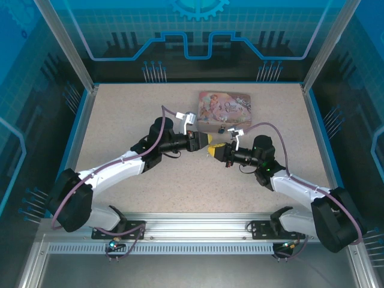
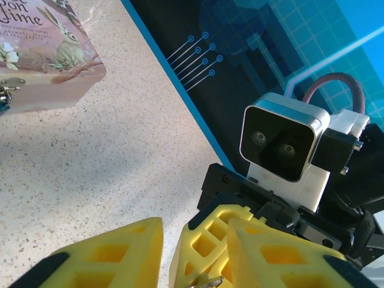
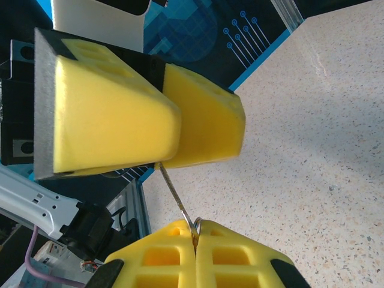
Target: Unlock the padlock with the key
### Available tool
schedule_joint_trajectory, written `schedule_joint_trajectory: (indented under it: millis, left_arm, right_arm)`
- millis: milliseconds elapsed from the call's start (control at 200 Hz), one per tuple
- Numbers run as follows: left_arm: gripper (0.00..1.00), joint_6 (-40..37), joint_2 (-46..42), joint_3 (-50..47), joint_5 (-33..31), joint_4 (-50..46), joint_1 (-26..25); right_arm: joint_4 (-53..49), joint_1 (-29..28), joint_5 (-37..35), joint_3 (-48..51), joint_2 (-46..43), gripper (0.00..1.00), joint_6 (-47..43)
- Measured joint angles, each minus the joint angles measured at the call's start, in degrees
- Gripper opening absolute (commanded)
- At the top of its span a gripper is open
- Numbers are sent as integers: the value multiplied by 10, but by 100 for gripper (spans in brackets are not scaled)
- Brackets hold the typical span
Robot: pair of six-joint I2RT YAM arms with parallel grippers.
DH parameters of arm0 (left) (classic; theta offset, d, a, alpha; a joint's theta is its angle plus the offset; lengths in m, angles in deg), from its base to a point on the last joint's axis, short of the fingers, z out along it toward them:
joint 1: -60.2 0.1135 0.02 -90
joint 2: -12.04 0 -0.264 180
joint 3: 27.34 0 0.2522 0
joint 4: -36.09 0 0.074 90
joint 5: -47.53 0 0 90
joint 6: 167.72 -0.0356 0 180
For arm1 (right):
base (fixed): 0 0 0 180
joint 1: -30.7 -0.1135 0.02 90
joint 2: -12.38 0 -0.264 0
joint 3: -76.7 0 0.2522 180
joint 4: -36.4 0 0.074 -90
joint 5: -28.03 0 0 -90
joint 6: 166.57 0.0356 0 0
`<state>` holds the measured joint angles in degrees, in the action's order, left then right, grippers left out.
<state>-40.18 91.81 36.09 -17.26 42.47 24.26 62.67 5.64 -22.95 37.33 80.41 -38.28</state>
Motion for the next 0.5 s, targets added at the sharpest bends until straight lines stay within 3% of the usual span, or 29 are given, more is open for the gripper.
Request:
schedule_joint_trajectory:
  millis: [185,500]
  left_arm:
    - [32,0,2,0,8,10,0]
    - [13,-2,12,0,22,18,0]
  right_arm:
    - [0,0,0,0,0,0,0]
    - [-1,0,-11,0,0,0,1]
